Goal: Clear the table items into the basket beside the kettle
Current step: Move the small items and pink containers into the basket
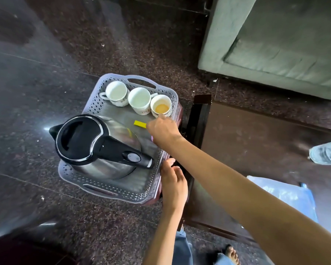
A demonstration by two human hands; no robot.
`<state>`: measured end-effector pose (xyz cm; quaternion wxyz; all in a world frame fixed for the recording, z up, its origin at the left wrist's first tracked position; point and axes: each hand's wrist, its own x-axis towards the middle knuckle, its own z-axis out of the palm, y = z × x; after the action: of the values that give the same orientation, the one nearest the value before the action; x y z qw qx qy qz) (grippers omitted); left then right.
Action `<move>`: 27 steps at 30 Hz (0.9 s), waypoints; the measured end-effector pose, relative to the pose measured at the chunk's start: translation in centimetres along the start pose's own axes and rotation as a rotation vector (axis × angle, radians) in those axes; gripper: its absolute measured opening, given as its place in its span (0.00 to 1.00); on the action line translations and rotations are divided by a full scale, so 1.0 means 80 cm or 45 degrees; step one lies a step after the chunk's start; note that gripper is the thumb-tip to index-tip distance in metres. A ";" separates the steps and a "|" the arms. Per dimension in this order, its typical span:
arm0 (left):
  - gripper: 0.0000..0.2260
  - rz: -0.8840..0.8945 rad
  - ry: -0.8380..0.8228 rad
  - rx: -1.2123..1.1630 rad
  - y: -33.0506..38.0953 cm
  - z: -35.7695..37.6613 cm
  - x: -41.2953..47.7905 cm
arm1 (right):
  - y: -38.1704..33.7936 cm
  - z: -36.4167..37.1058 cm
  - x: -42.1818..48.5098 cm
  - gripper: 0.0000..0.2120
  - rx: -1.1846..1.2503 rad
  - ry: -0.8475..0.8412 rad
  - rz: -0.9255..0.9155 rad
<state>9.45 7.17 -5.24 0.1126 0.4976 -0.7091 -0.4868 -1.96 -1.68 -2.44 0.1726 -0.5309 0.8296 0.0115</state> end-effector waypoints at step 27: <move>0.14 0.313 -0.366 0.068 0.174 0.227 -0.141 | 0.346 0.006 -0.364 0.18 0.611 0.737 0.864</move>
<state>-5.14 27.26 0.50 0.0553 0.3355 -0.7860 -0.5164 -15.35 36.05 1.28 0.0391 -0.1581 0.9485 -0.2716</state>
